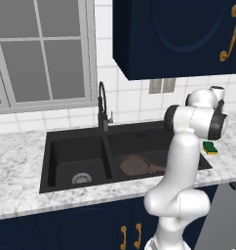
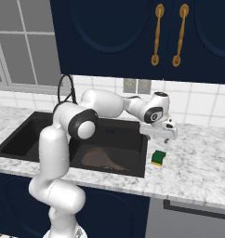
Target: Pick the pan and sponge and place them into the sink. Then turn on the water.
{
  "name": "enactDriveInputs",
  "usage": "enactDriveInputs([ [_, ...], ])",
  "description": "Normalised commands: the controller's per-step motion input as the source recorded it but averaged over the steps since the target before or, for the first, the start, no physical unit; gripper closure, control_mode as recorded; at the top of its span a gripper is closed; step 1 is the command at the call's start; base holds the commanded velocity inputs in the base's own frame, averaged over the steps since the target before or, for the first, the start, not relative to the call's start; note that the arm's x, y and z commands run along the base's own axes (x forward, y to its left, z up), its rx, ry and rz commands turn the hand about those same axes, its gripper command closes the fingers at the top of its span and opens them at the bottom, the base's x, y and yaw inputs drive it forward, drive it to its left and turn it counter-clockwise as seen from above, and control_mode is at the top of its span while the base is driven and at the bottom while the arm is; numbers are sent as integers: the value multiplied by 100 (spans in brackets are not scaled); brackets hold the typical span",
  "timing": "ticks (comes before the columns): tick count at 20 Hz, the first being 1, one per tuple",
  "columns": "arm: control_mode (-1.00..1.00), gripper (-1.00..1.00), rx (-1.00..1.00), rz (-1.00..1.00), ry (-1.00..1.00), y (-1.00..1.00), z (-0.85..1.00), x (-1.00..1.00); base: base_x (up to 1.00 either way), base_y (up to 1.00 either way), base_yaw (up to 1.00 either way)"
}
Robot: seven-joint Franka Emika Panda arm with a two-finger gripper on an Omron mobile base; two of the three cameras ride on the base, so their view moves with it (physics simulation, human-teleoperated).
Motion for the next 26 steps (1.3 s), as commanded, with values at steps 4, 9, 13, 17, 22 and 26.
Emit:
enactDriveInputs([
  [4,-100,-100,0,0,-3,-7,-13,-39,0,0,0],
  [9,-100,-100,0,0,0,1,-15,-29,0,0,0],
  [13,-100,-100,0,0,0,0,-23,-3,0,0,0],
  [17,-100,-100,0,0,0,-2,-32,1,0,0,0],
  [22,-100,-100,0,0,0,-7,-29,0,0,0,0],
  [26,-100,-100,0,0,0,-1,-40,0,0,0,0],
])
